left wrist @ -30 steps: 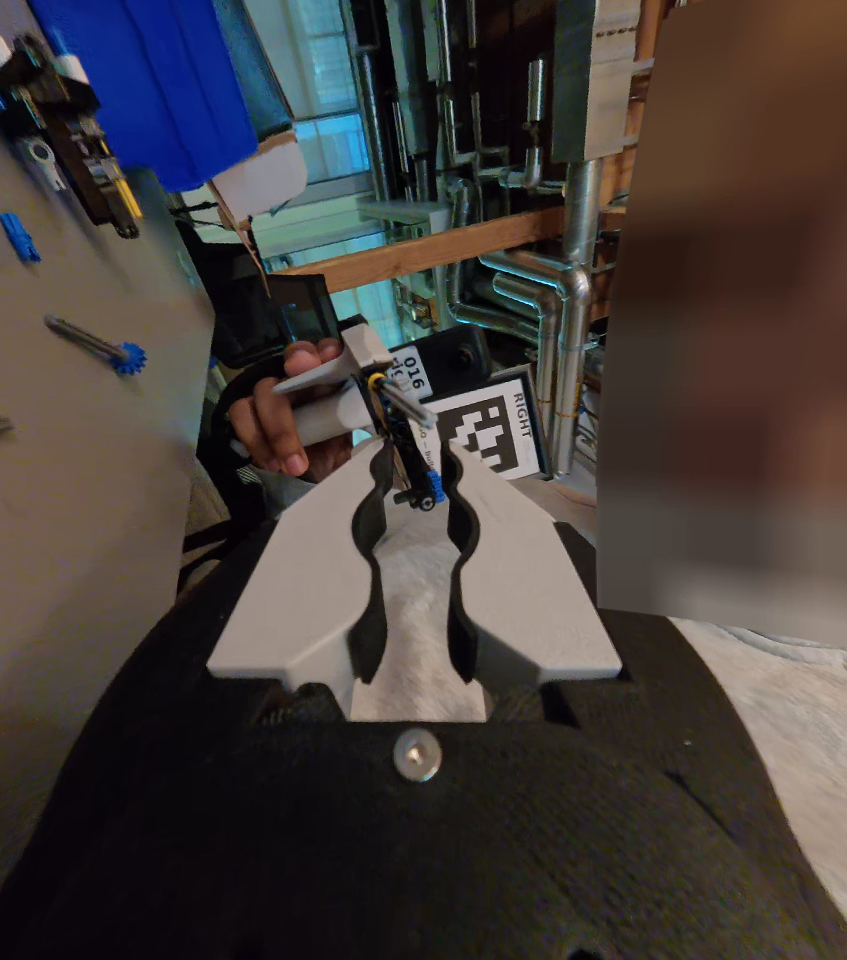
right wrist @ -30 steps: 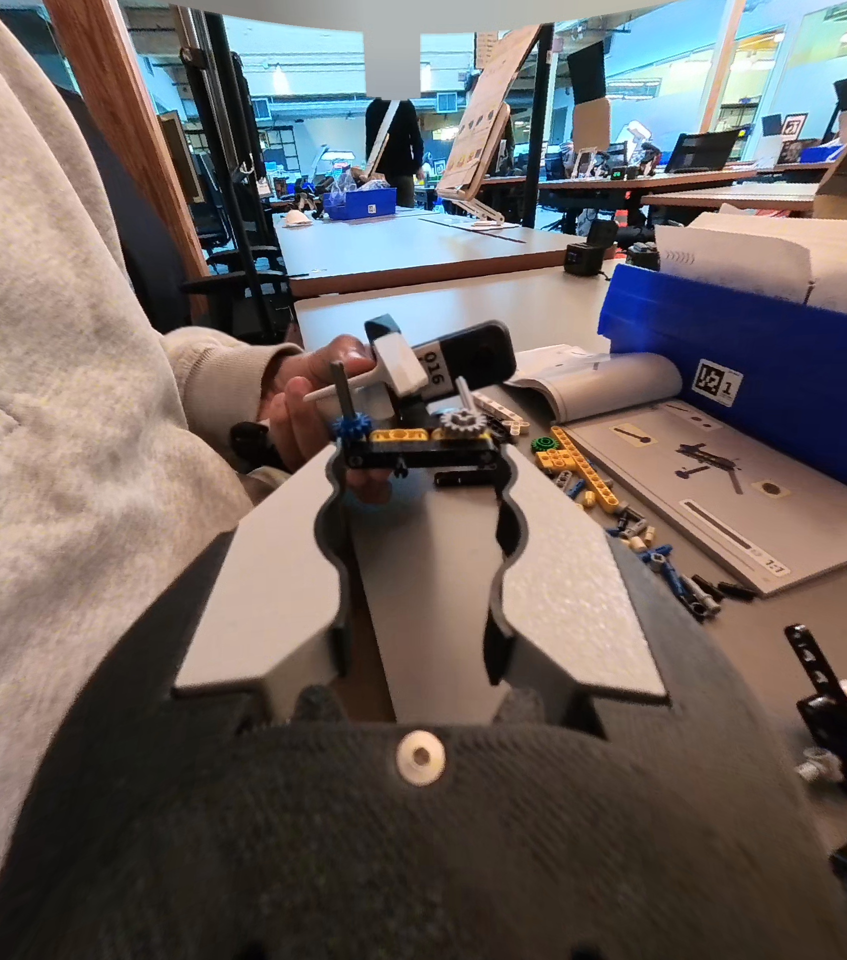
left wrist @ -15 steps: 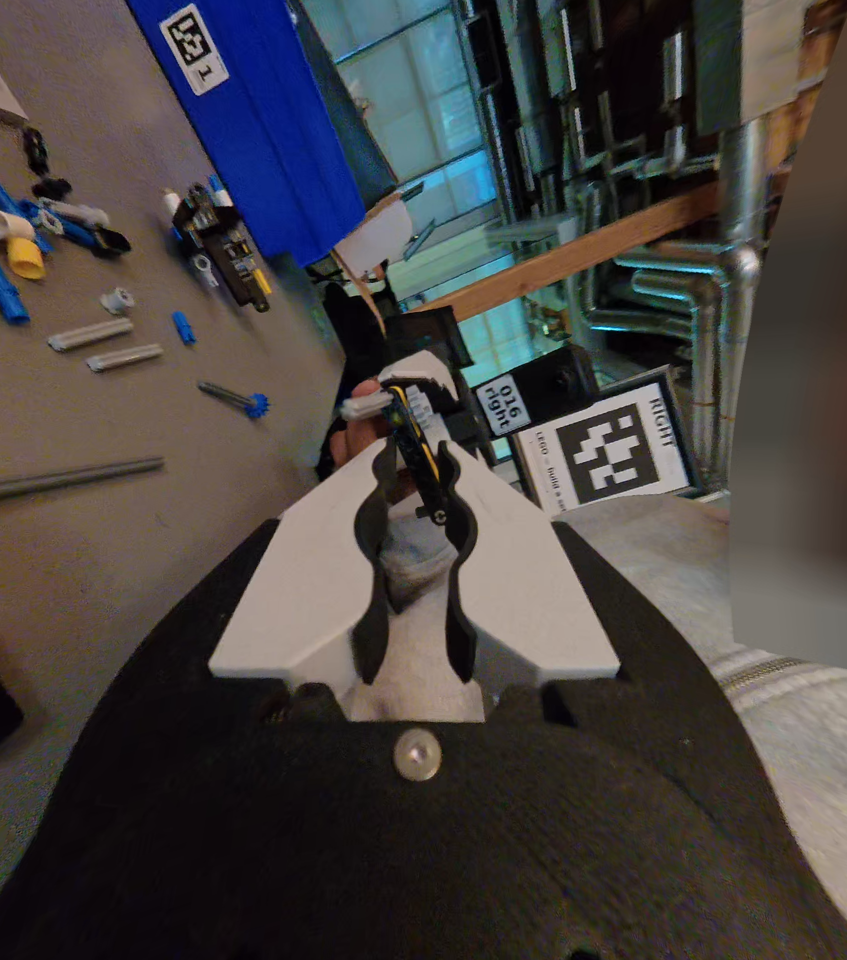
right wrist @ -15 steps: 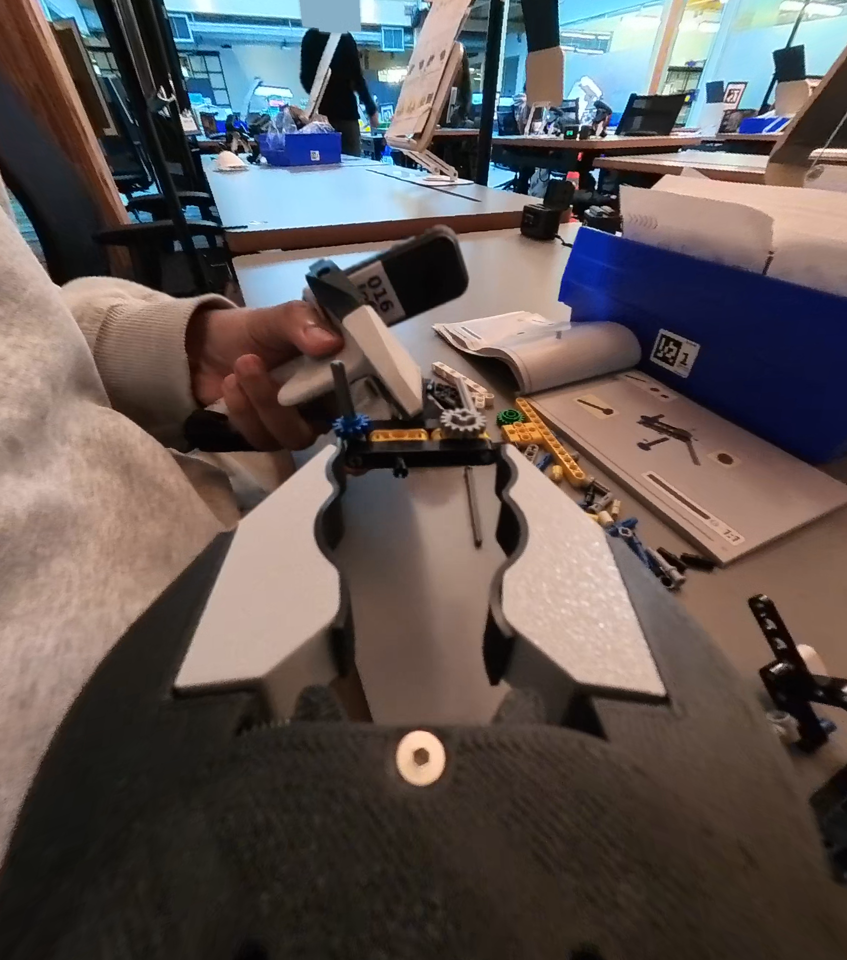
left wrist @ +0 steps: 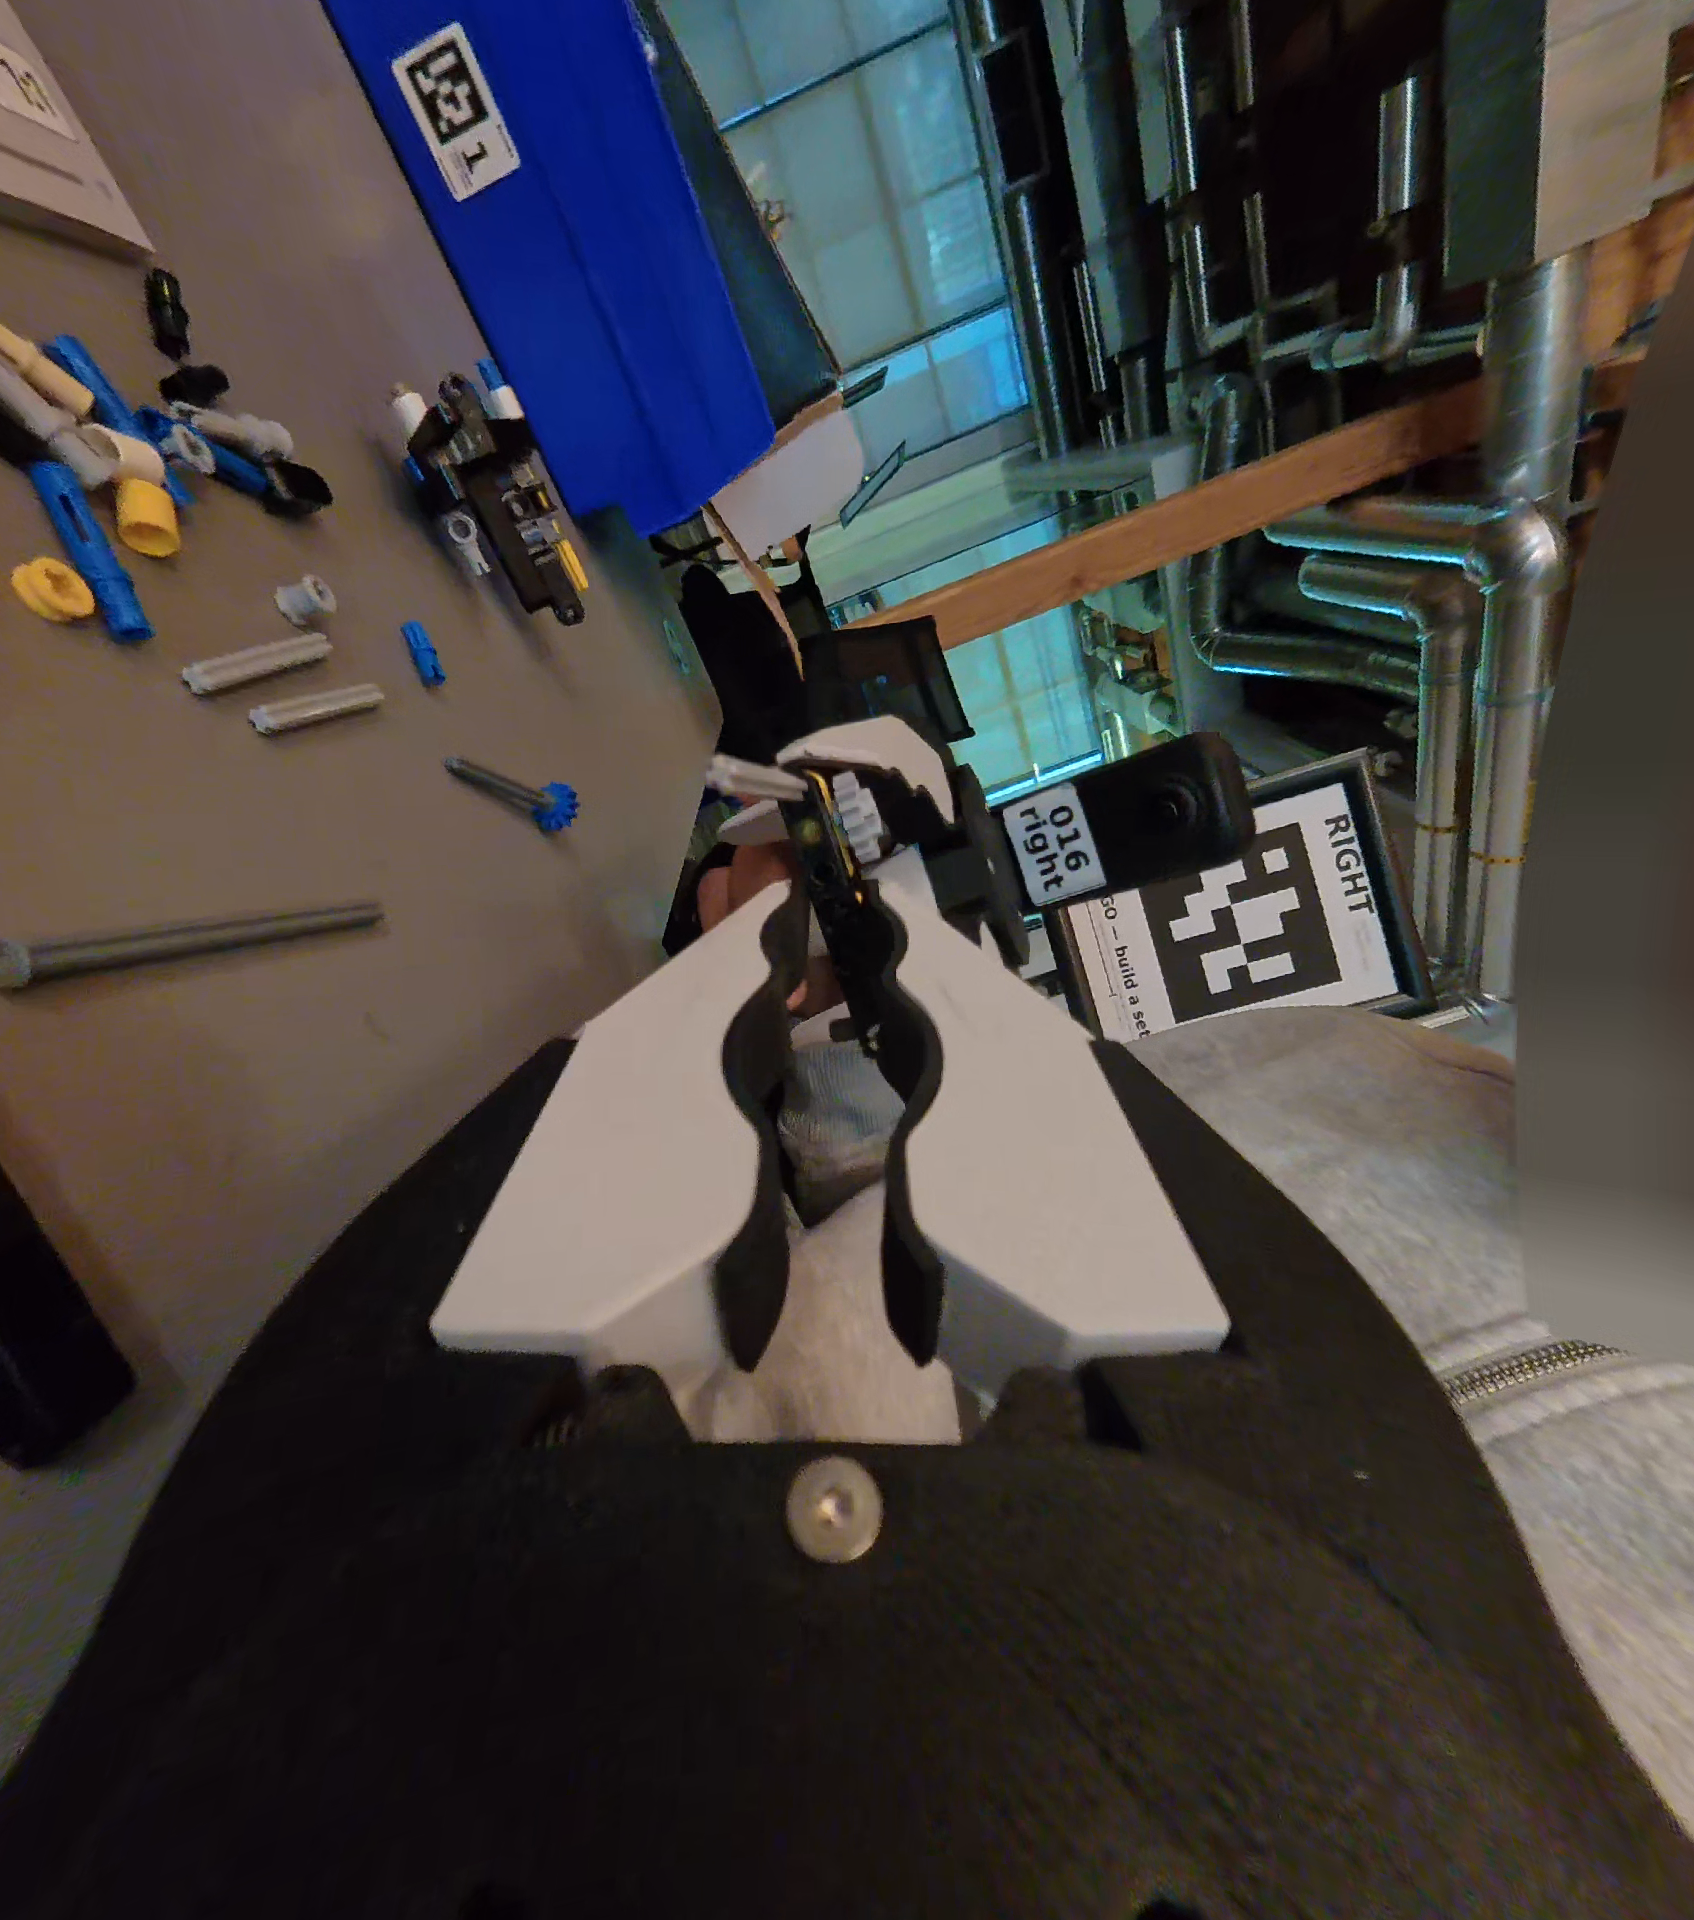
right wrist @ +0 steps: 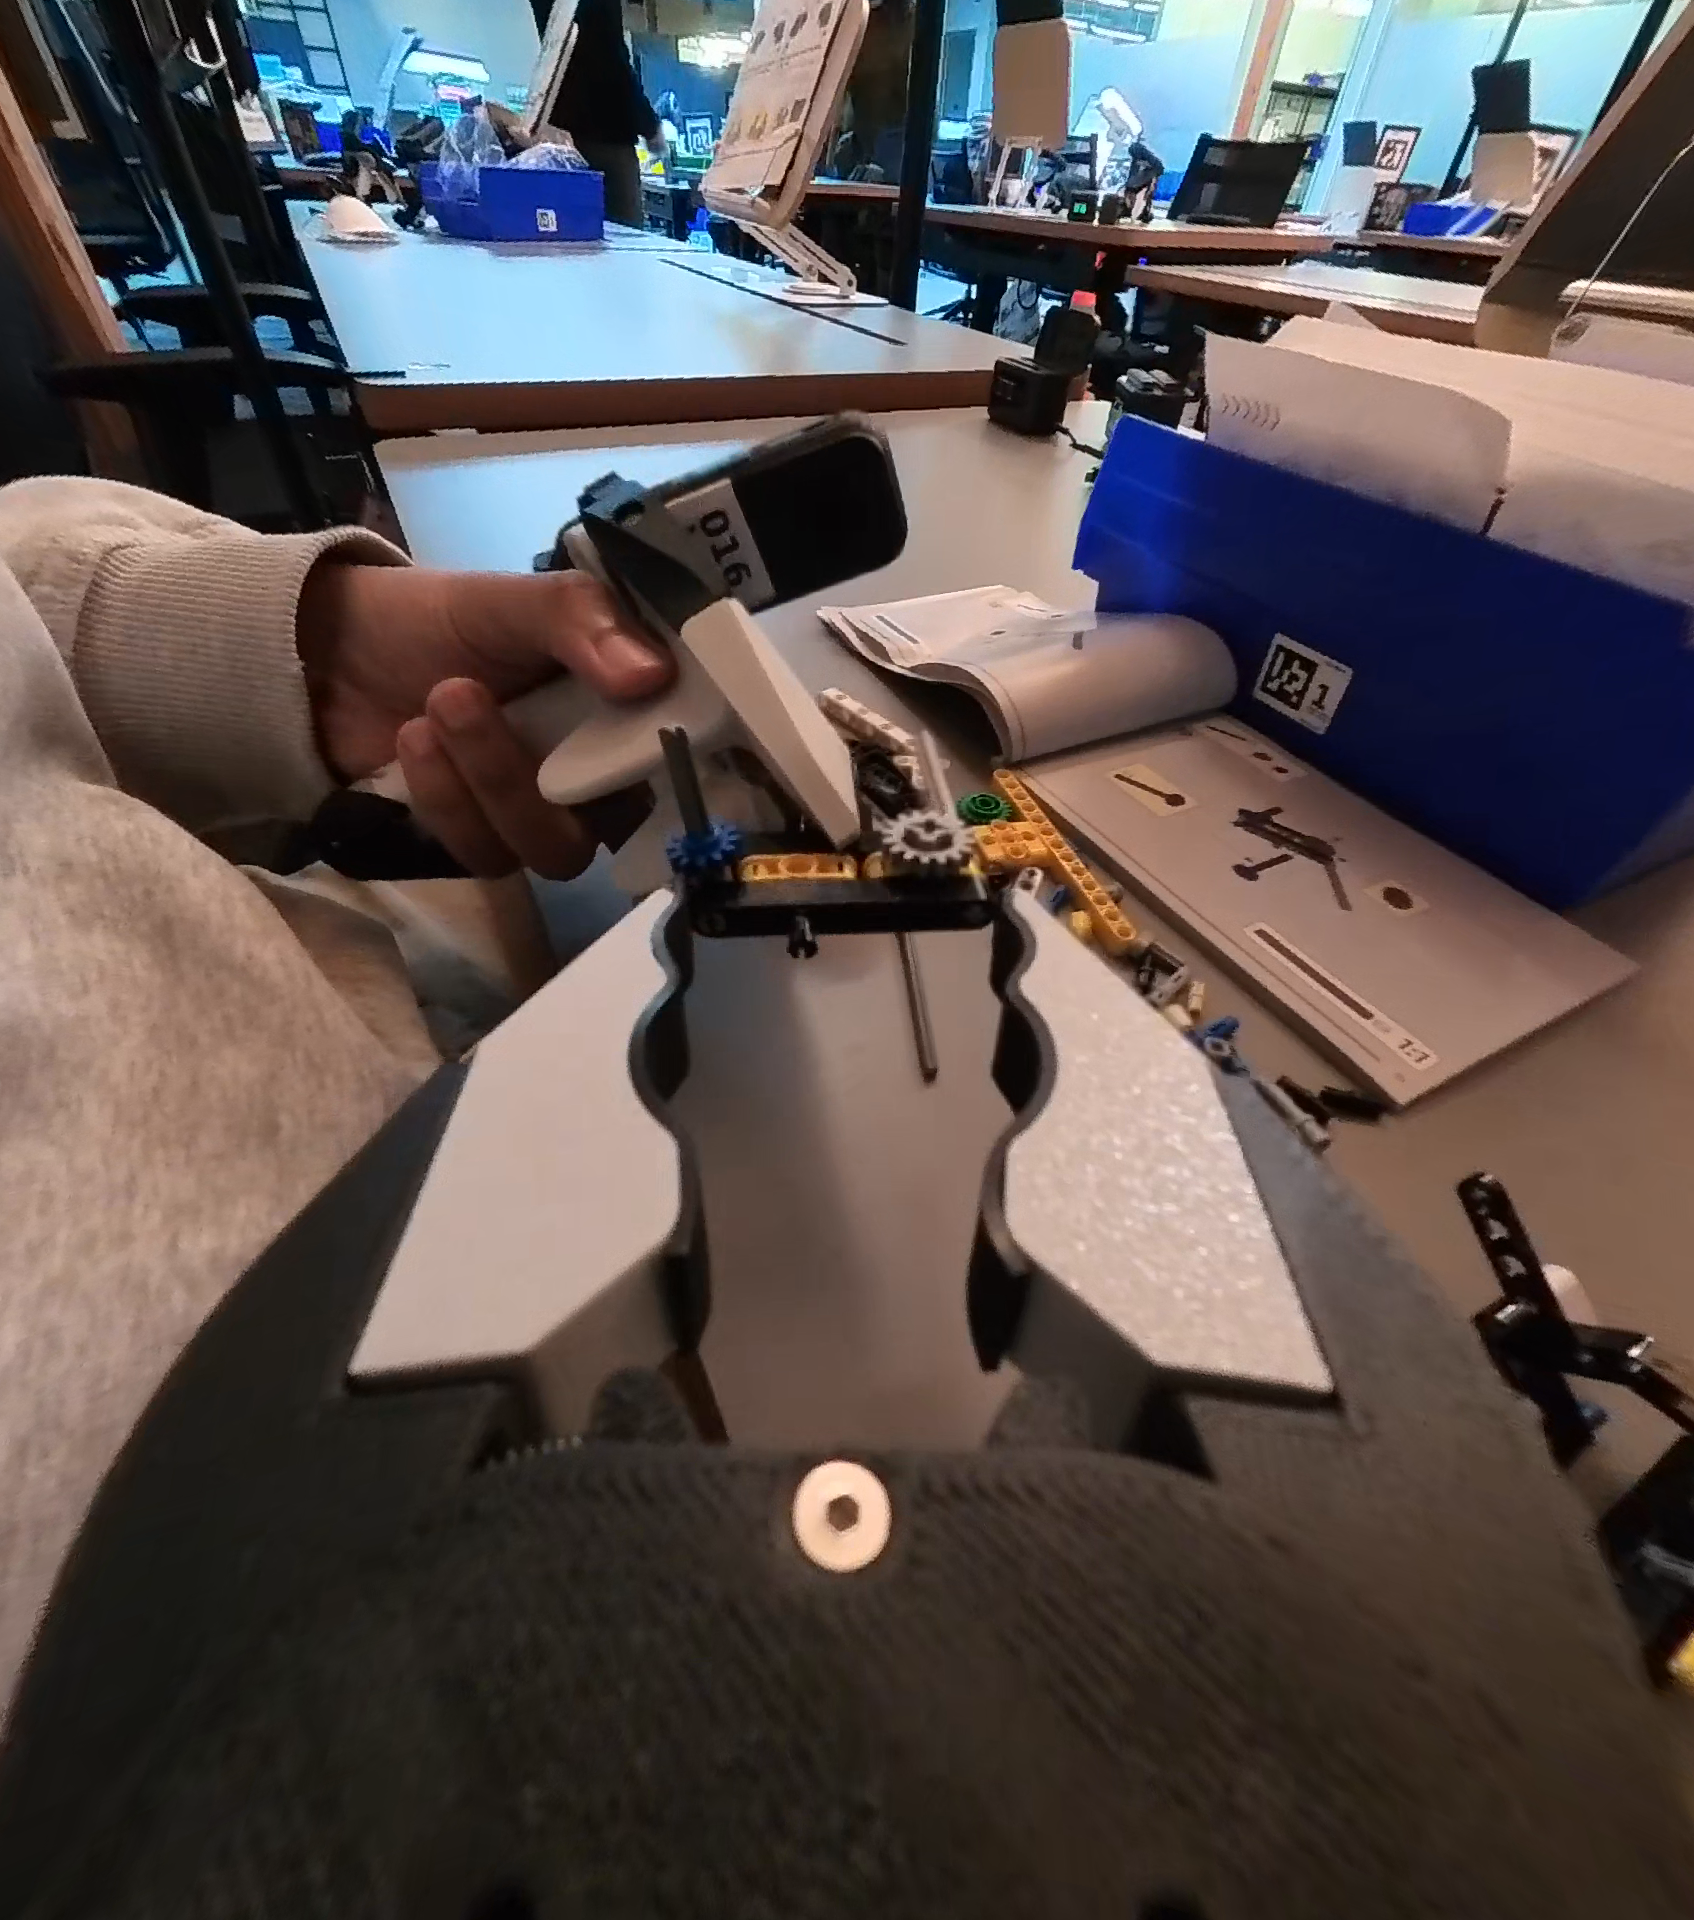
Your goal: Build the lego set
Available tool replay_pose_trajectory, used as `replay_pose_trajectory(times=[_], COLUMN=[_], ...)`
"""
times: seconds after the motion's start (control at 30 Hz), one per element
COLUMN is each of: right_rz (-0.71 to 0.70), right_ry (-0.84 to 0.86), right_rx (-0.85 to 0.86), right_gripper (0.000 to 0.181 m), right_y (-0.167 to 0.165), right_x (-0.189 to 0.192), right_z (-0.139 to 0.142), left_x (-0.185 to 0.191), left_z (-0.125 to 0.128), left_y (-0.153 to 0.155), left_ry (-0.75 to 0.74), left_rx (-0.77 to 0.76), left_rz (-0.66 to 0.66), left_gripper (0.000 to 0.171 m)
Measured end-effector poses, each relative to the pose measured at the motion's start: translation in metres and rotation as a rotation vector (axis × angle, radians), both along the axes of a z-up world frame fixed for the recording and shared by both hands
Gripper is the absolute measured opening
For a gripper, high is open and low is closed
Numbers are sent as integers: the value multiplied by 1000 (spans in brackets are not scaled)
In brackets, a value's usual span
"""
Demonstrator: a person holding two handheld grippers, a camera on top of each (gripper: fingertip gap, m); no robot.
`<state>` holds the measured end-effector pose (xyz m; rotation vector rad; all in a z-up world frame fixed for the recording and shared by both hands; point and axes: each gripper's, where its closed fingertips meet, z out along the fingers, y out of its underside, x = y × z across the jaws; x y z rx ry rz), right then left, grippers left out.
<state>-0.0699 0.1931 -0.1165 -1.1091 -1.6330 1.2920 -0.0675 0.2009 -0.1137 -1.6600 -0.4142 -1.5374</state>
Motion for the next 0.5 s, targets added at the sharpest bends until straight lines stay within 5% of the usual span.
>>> replay_pose_trajectory(times=[0.5], right_rz=[39], right_ry=[-52], right_rx=[-187], right_gripper=[69], right_y=[3], right_x=[3], right_z=[0], left_x=[-2], left_z=[1], left_y=[0], left_ry=[-2], left_rx=[0], left_rz=[-12], left_gripper=[5])
